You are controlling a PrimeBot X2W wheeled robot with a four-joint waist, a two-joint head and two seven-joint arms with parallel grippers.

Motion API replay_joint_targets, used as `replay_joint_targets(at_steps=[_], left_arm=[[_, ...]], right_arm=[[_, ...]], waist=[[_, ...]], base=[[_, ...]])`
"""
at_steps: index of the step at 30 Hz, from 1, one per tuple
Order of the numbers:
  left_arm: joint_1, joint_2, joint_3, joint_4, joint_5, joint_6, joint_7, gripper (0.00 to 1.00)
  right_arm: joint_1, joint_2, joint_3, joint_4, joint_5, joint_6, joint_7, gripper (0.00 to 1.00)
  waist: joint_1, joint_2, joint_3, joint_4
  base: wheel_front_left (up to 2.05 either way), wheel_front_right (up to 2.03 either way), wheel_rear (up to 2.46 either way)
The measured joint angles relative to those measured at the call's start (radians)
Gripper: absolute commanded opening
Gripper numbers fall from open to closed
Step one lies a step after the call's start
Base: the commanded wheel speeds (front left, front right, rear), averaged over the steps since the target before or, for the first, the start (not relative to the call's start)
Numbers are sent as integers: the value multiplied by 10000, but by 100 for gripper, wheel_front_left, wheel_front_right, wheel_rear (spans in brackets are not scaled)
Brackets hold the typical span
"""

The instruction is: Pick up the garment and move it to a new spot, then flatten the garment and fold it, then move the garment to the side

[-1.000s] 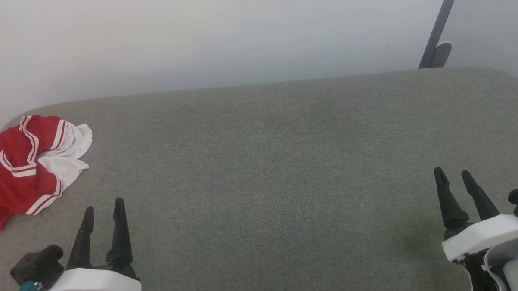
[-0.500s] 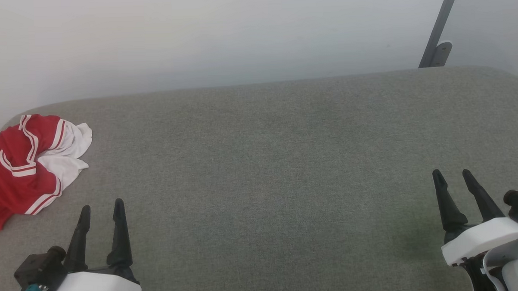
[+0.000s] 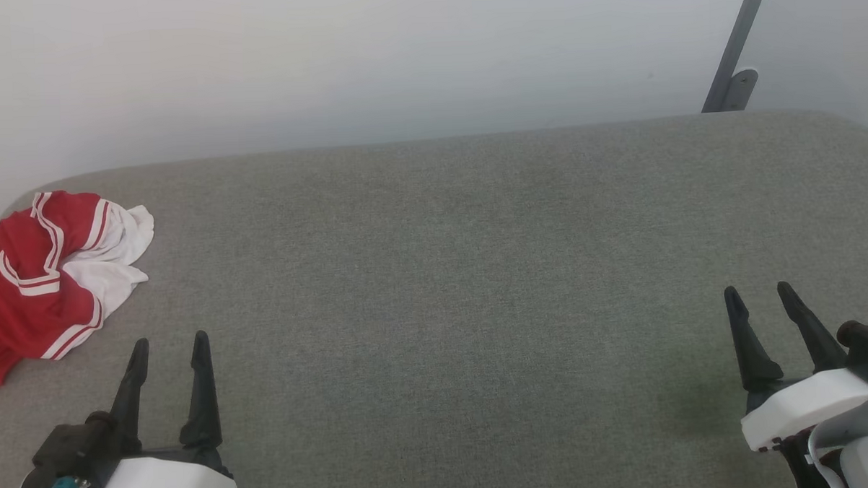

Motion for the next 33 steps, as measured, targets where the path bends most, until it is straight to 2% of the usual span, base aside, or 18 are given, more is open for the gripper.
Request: replay_joint_targets(at_steps=[8,24,33], left_arm=[[25,50,0,-77,472,-2,-132,100],[26,48,67,-8,430,-10,-132,100],[-21,-67,477,251,337,-12,-132,100]], right_arm=[[0,-44,21,-29,-522,0,-136,100],[48,17,-61,-125,-639,0,-136,100],[58,-8,324,-148,-629,0,-140,100]], waist=[[0,0,1,0],[0,0,1,15],[0,1,-135,439]], base=[[0,0,0],[0,0,0],[0,0,0]])
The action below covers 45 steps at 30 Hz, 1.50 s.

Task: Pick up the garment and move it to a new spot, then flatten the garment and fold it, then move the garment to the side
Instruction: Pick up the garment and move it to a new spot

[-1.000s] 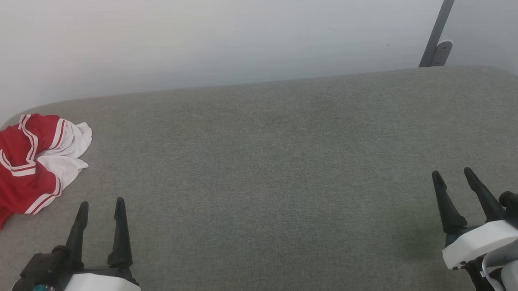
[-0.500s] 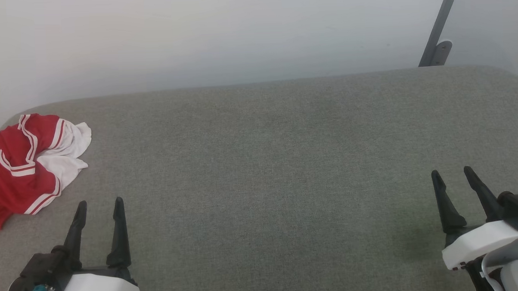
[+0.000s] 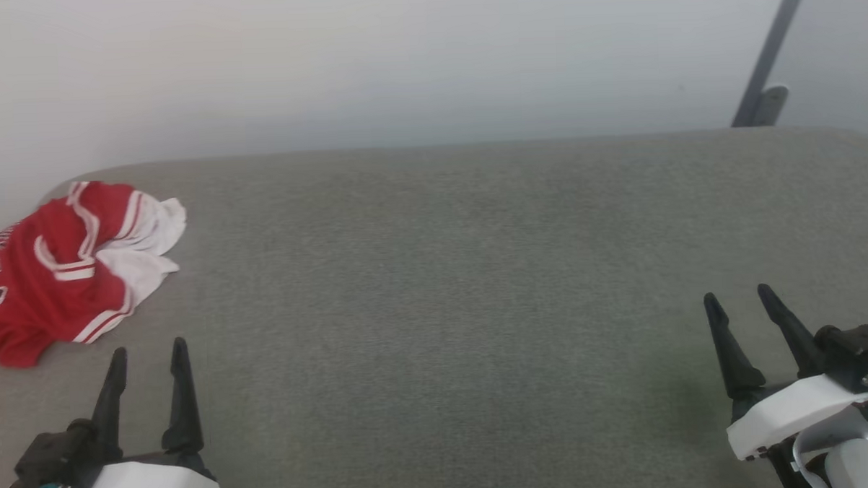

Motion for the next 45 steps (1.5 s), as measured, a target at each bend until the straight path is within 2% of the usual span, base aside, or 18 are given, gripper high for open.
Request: replay_joint_targets(at_steps=[6,11,24,33,41,45], left_arm=[[-71,4,359,249,-4,0,0,100],[-174,56,606,405,-29,0,0,100],[-135,128,773,591,-130,0,0,100],[-141,107,767,660,-186,0,0,100],[-255,61,754,765,-257,13,0,100],[-816,-46,732,1066,-506,71,6,100]], right_arm=[[-25,-84,328,63,36,0,-10,100],[-39,-63,692,125,67,2,-10,100],[-329,56,1653,359,205,2,-10,100],[-376,84,1710,353,213,2,-10,100],[-337,50,1607,211,211,2,-10,100],[-338,-65,1425,111,211,2,-10,100]], waist=[[0,-1,-169,647],[0,0,-392,1501],[0,0,-808,3080],[0,0,-860,3626],[0,0,-711,3788],[0,0,-472,3791]], base=[[0,0,0],[0,0,0],[0,0,0],[0,0,0],[0,0,0],[0,0,0]])
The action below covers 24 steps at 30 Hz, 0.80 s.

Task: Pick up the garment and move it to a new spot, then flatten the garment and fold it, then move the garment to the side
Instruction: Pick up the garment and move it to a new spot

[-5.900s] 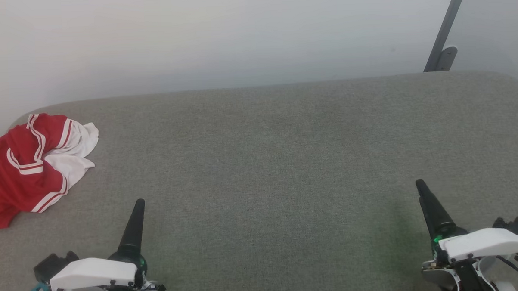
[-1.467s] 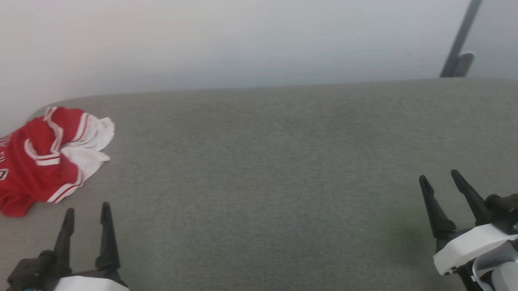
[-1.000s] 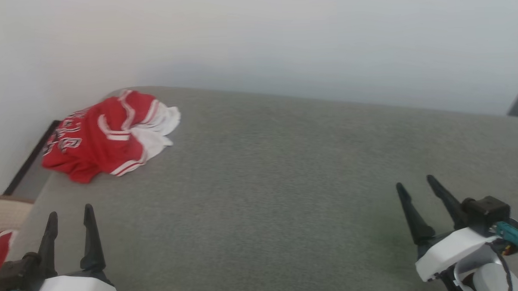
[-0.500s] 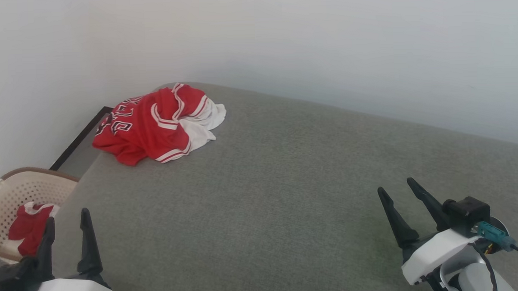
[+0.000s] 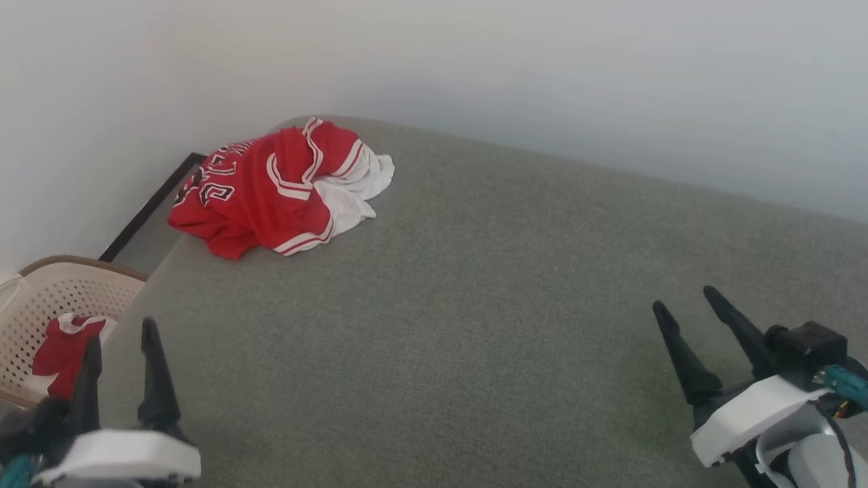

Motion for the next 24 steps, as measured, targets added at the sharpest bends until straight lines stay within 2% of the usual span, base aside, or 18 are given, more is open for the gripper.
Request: replay_joint_targets(at_steps=[3,12,24], left_arm=[[-573,67,-88,376,-146,2,161,100],[-2995,855,-351,2359,-612,-31,366,100],[-6479,1720,-431,5450,-924,29,445,100]], right_arm=[[-13,-117,-100,-115,-2,0,0,100],[-375,-742,-117,-635,4,0,0,100],[-1133,-1875,-119,-1703,207,6,90,100]], waist=[[0,0,212,-44],[0,0,1132,-535],[0,0,3173,-1430]], base=[[0,0,0],[0,0,0],[0,0,0]])
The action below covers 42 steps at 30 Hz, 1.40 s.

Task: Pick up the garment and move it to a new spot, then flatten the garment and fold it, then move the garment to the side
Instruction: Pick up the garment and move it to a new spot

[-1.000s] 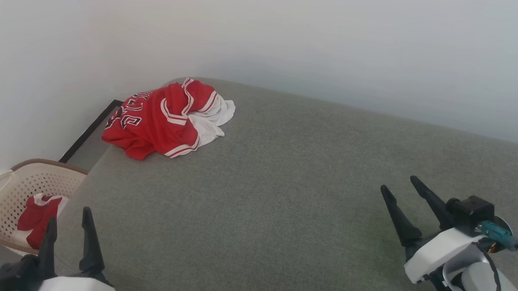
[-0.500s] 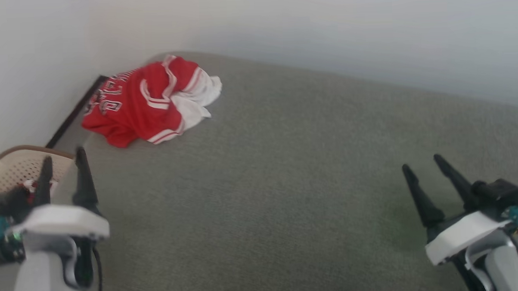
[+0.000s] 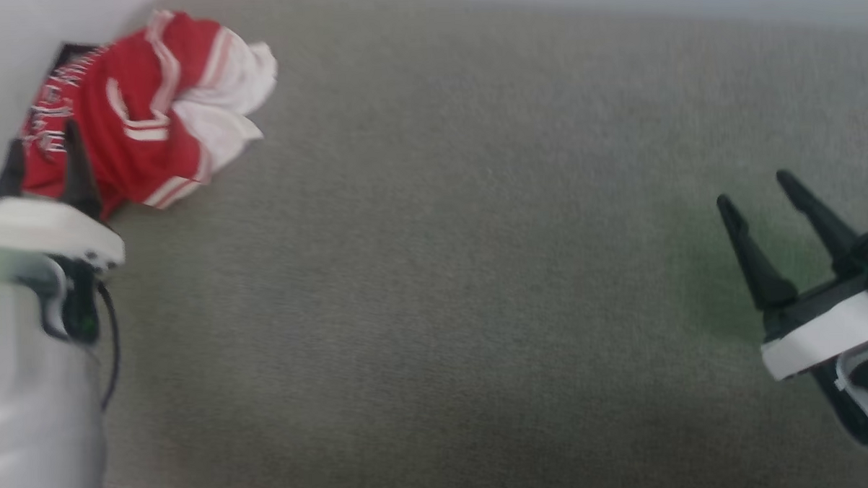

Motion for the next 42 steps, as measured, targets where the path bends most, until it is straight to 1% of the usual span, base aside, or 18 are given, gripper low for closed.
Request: replay_joint_targets(at_steps=[4,5,7,11,16,19,25,30,32,34,35,36,39,42], left_arm=[[-1025,257,-82,1062,-2,171,476,100],[-1286,299,-123,1340,-4,182,694,100],[-1730,405,-207,1868,23,355,1127,100],[-2610,639,-255,2738,-21,454,1939,100],[-3469,763,-353,3634,-69,637,2778,100],[-3955,769,-414,4159,-121,836,3411,100],[-4707,892,-546,4592,-153,1124,4675,100],[-5014,899,-679,4671,-115,1174,4899,100],[-5082,915,-706,4702,-138,1246,4773,0],[-5147,892,-742,4715,-130,1283,4673,0],[-5186,859,-752,4715,-128,1421,4433,0],[-5194,846,-802,4717,-92,1442,4249,0],[-5172,836,-754,4732,-130,1438,3728,0],[-5158,918,-871,4725,-82,1308,3359,0]], right_arm=[[-242,-328,-59,-470,54,0,123,100],[-282,-412,-82,-617,54,0,163,100],[-367,-562,-127,-913,54,0,267,100],[-481,-880,-337,-1513,52,0,500,100],[-513,-1166,-639,-2259,25,2,800,100],[-499,-1281,-844,-2631,4,0,974,100],[-396,-1469,-1177,-3202,-40,0,1254,100],[-396,-1528,-1338,-3584,-46,0,1438,100],[-397,-1526,-1373,-3756,-69,0,1496,100],[-400,-1517,-1404,-3795,-81,0,1499,100],[-400,-1509,-1436,-3804,-113,0,1499,100],[-400,-1509,-1471,-3802,-117,0,1499,100],[-404,-1417,-1528,-3777,-127,0,1463,100],[-402,-1269,-1551,-3670,-138,0,1373,100]], waist=[[0,0,694,-238],[0,0,868,-289],[0,0,1203,-380],[0,0,1853,-539],[0,0,2618,-680],[0,0,3005,-730],[0,0,3494,-742],[0,1,3689,-745],[0,1,3746,-770],[0,0,3762,-790],[0,0,3764,-792],[0,0,3760,-792],[0,0,3664,-789],[0,0,3479,-780]], base=[[0,0,0],[0,0,0],[0,0,0],[0,0,0],[0,0,0],[0,0,0],[0,0,0],[0,0,0],[0,0,0],[0,0,0],[0,0,0],[0,0,0],[0,0,0],[0,0,0]])
